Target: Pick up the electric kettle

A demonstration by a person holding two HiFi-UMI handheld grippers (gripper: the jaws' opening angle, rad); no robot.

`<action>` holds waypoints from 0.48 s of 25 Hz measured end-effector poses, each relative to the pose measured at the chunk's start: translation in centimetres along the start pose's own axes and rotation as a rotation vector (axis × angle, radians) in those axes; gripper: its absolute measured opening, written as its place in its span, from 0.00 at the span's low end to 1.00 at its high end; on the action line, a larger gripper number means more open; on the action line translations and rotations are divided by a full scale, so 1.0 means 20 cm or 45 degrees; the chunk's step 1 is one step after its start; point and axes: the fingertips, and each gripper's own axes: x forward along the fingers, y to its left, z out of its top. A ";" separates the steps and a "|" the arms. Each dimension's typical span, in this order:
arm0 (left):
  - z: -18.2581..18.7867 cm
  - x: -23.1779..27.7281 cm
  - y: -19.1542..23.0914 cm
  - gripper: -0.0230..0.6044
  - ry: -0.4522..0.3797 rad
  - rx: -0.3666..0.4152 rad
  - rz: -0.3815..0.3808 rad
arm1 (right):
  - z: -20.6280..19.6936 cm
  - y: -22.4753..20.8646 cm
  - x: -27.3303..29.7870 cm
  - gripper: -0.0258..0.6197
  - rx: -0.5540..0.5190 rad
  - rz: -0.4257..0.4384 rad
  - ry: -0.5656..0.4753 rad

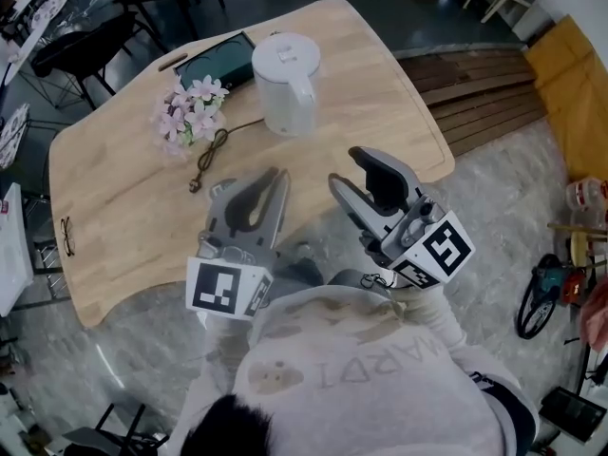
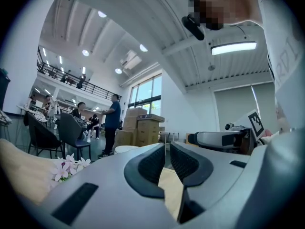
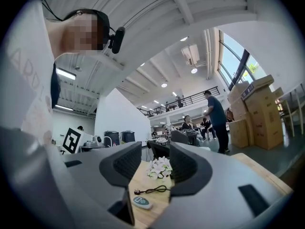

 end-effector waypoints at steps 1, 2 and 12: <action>-0.01 0.01 0.03 0.31 0.008 -0.002 -0.002 | -0.01 -0.03 0.02 0.31 -0.003 -0.013 0.010; -0.03 0.03 0.06 0.31 0.015 -0.001 -0.001 | -0.03 -0.05 0.04 0.31 -0.006 -0.024 0.020; -0.13 0.18 0.22 0.31 0.072 -0.030 0.038 | -0.33 -0.38 0.19 0.39 0.025 0.012 0.237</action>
